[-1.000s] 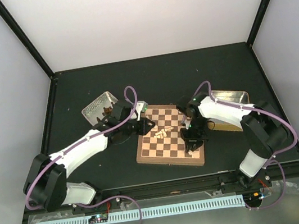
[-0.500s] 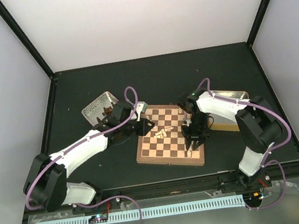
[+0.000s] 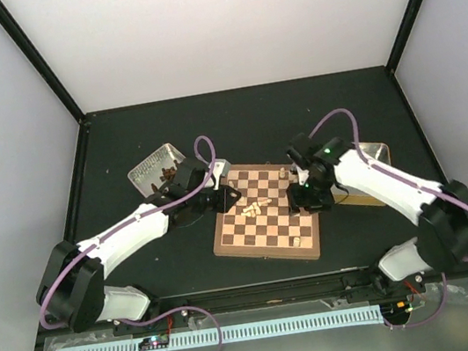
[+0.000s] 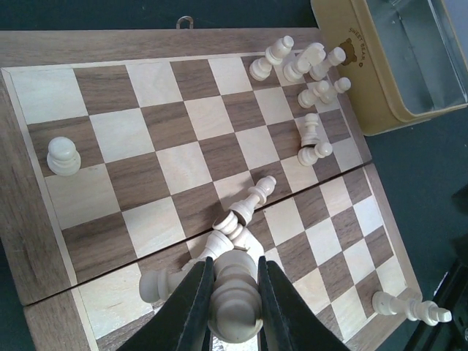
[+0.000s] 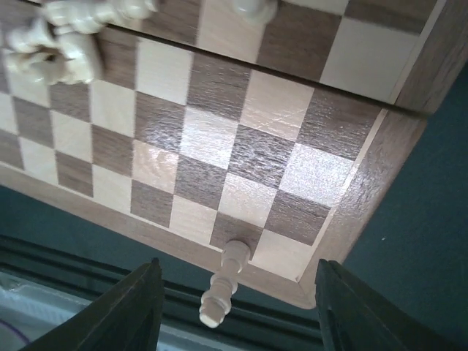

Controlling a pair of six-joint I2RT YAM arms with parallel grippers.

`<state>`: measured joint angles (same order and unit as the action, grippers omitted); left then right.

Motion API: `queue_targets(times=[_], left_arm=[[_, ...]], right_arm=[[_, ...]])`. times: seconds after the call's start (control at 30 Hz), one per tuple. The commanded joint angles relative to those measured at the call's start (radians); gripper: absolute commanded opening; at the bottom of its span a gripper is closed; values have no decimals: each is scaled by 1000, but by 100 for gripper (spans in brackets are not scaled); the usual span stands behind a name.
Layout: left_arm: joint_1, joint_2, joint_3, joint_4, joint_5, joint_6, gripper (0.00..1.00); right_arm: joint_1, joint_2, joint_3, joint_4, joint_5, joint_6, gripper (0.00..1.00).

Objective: Set up the chess pieces on the board
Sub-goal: Place the chess piece on the chessboard, then pick up the chess piece from the chessboard.

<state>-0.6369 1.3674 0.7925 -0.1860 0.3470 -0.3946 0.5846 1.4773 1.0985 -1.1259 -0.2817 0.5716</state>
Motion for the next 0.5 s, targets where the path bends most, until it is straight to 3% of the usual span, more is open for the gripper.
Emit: queue_targets(times=[0.0,0.23,0.47], left_arm=[[-14,-13,19,-22,-52,10,2],[-32,1,66,-94,-130,-21,2],[-42,9,81,-95,-129,-64,2]], right_arm=[[80,-146,-66,114,156,44,60],[263,-204,-139,125,335,134,63],[356,-192,-205,180,358,169,62]])
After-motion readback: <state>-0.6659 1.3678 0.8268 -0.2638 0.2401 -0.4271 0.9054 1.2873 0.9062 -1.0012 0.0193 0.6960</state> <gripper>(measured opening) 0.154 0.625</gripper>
